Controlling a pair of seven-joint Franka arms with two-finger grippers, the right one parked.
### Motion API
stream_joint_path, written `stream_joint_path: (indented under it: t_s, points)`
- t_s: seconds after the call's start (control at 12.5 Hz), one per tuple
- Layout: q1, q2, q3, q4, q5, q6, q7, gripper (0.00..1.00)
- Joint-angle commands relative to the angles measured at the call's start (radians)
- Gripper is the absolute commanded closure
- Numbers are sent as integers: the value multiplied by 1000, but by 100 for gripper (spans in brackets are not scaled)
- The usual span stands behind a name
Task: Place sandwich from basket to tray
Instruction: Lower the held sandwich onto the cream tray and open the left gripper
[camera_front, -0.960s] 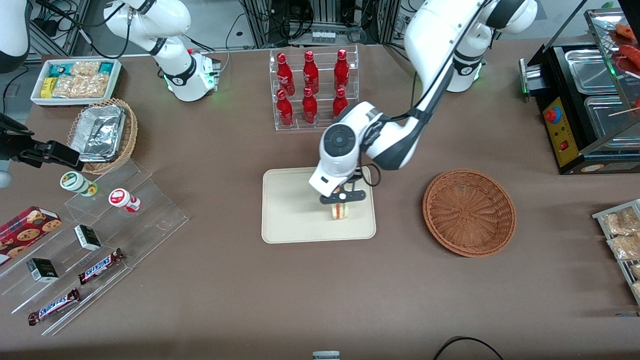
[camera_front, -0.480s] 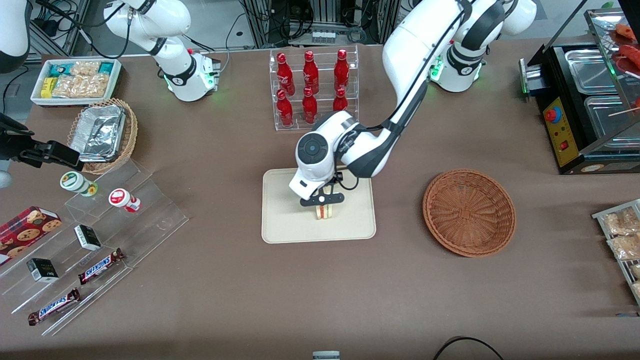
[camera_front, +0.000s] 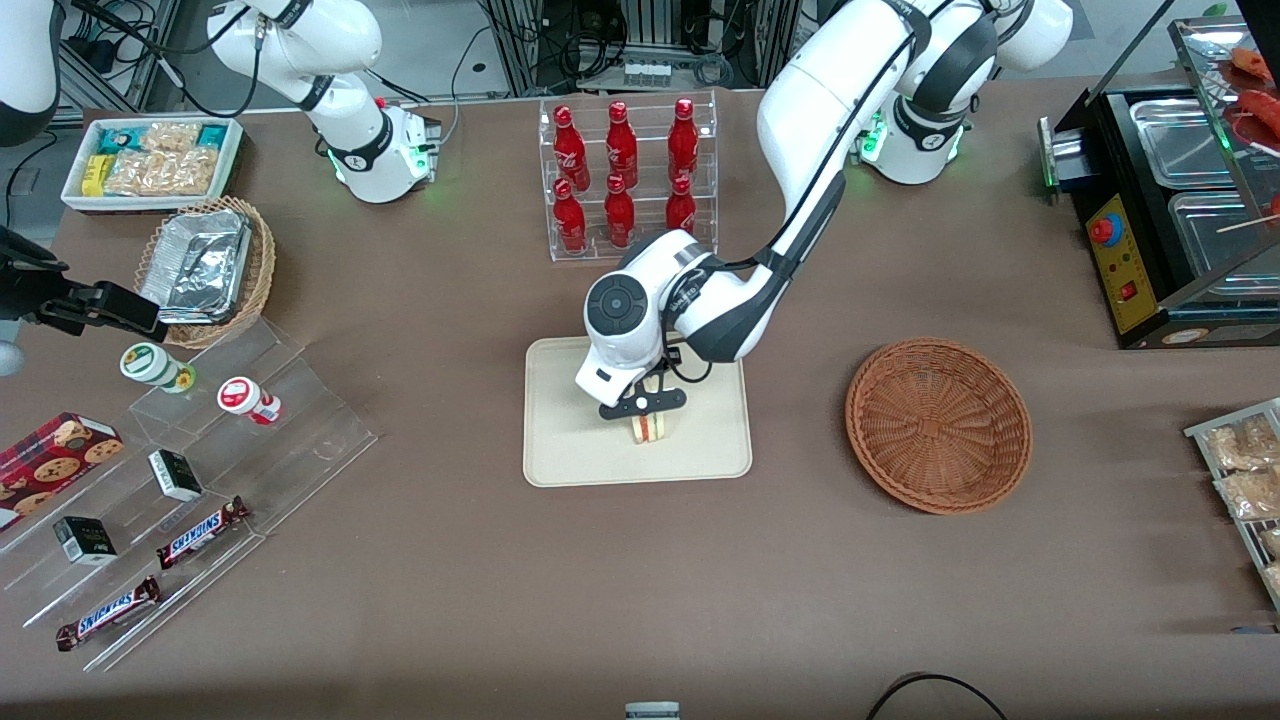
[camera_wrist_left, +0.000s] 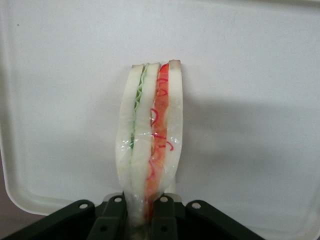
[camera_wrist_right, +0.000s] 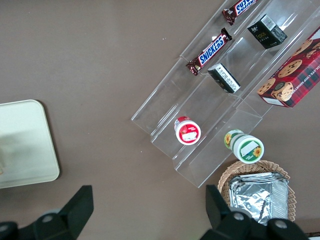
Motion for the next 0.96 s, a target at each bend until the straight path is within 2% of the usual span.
stream_joint_path:
  t_s: [0.0,0.08,0.16,0.56,0.88]
  points:
    - [-20,27,15,53,14,-23,-51,91]
    - [-20,30,13,53,14,-20,-52,56]
    - [-20,30,15,53,14,-21,-51,1]
    - [-15,9,13,58,11,-35,-43,0]
    - [-12,-68,12,58,10,-105,-37,0]
